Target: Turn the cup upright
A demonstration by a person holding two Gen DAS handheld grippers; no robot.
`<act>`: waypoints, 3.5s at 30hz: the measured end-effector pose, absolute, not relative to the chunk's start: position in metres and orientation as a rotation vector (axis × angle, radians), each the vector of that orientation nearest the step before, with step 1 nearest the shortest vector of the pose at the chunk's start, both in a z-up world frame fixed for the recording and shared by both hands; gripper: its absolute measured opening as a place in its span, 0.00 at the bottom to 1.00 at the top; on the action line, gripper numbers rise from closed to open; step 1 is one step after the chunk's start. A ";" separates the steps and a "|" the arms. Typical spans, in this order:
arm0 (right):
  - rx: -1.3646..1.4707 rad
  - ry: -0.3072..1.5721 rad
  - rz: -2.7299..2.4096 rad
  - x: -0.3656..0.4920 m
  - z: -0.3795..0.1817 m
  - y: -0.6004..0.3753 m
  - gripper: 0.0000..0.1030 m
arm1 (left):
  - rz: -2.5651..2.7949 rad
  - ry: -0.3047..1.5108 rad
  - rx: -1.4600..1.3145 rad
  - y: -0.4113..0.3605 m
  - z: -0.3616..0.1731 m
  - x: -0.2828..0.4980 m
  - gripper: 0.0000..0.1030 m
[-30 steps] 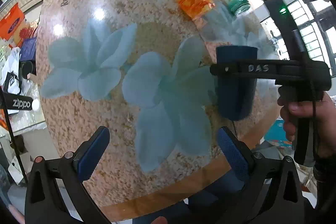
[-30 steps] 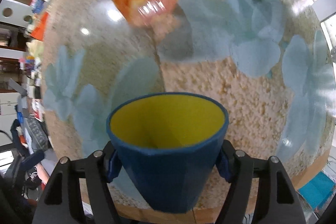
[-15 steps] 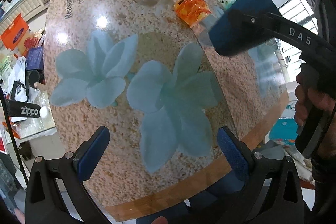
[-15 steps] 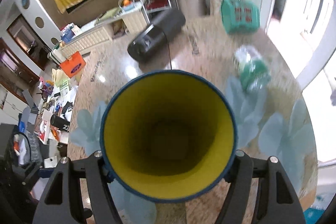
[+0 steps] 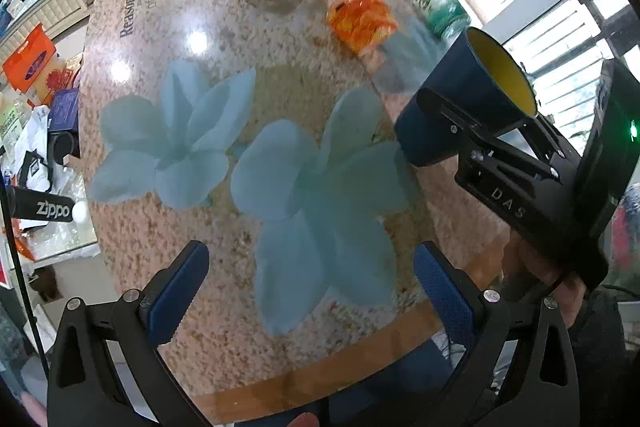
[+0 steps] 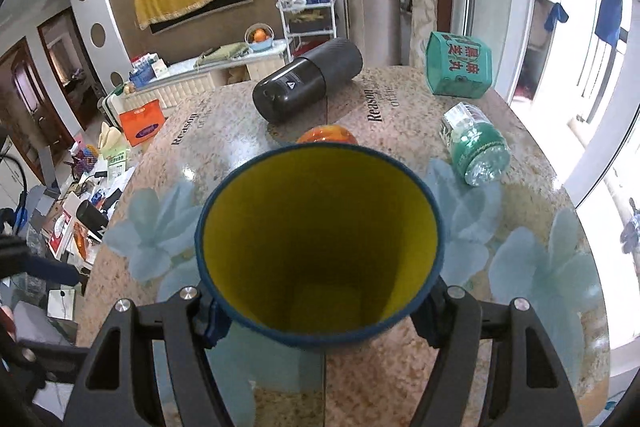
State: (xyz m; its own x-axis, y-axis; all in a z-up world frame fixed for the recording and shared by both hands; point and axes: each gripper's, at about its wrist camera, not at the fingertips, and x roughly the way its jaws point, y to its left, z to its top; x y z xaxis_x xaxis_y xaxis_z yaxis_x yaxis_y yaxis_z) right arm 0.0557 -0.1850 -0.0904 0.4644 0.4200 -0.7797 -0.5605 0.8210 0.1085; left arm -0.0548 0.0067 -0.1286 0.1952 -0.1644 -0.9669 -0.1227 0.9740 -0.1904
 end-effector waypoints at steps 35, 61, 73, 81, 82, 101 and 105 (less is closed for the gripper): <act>-0.147 0.724 0.661 0.013 -0.098 -0.187 1.00 | 0.016 1.410 -0.174 0.016 -0.132 -0.078 1.00; -0.161 1.064 0.508 0.051 0.002 -0.228 1.00 | -0.047 1.114 -0.117 -0.033 -0.033 -0.021 1.00; -0.090 1.132 0.529 0.061 0.004 -0.259 1.00 | 0.030 1.076 -0.060 -0.071 -0.027 -0.021 1.00; -0.078 1.146 0.563 0.059 0.002 -0.270 1.00 | 0.059 1.084 -0.052 -0.084 -0.032 -0.028 1.00; -0.079 1.146 0.567 0.059 0.003 -0.270 1.00 | 0.063 1.083 -0.055 -0.085 -0.032 -0.029 1.00; -0.056 1.131 0.577 0.062 0.006 -0.280 1.00 | 0.069 1.069 -0.042 -0.093 -0.023 -0.028 1.00; -0.055 1.130 0.579 0.062 0.006 -0.281 1.00 | 0.071 1.069 -0.041 -0.092 -0.023 -0.027 1.00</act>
